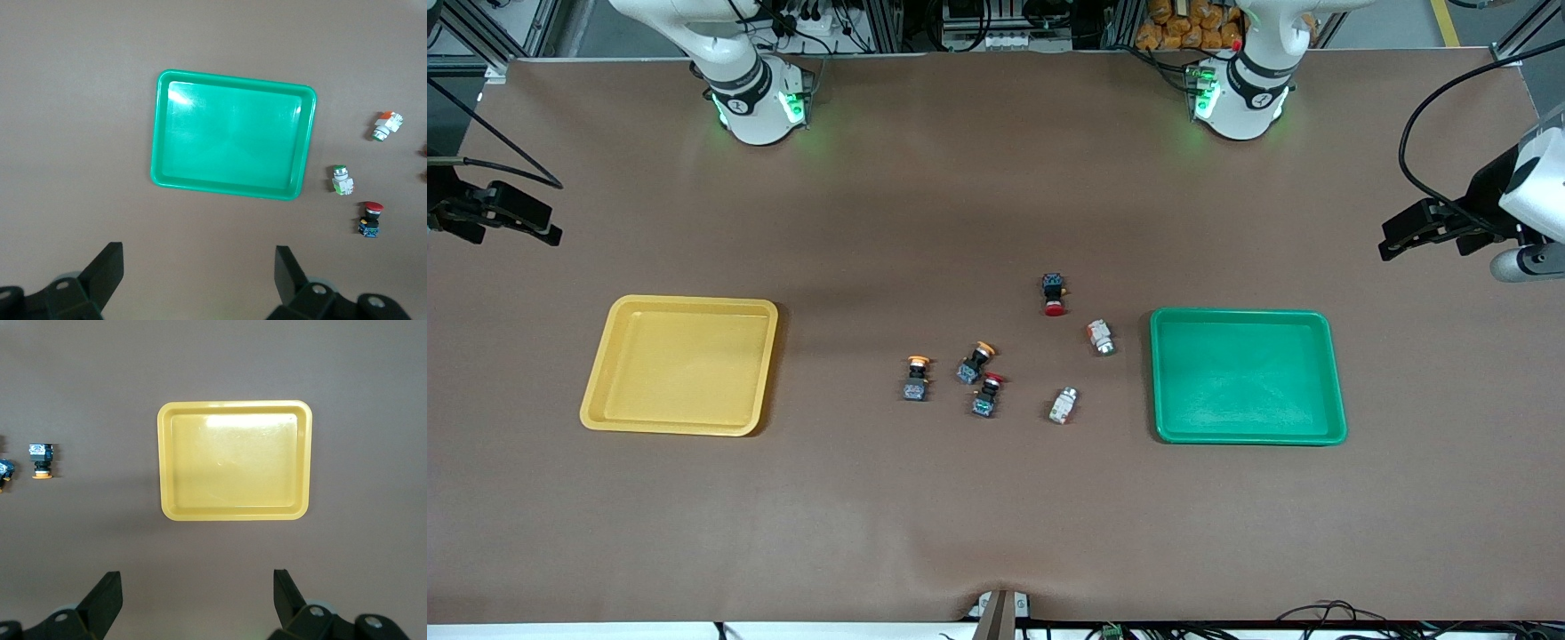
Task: Place green and yellow buttons in trays
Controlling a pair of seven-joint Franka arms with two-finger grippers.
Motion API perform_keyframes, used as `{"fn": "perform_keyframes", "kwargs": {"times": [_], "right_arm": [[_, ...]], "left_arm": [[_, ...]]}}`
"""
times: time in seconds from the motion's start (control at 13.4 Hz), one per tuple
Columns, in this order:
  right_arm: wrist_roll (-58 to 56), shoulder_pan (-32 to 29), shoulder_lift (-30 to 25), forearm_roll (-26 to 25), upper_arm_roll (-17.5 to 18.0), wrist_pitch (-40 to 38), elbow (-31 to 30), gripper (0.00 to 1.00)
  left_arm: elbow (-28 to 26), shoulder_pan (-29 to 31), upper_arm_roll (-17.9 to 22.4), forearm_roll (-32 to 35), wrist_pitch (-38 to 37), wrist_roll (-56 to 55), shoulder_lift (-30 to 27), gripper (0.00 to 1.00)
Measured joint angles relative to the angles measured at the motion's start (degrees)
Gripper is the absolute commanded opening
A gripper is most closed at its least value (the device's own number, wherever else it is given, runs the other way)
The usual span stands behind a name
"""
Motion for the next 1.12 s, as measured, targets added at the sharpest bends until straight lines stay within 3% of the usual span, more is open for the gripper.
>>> {"fn": "perform_keyframes", "kwargs": {"times": [1.12], "right_arm": [[0.0, 0.01, 0.21, 0.0, -0.11, -0.01, -0.09, 1.0]], "left_arm": [[-0.15, 0.43, 0.17, 0.21, -2.01, 0.0, 1.65, 1.0]]}}
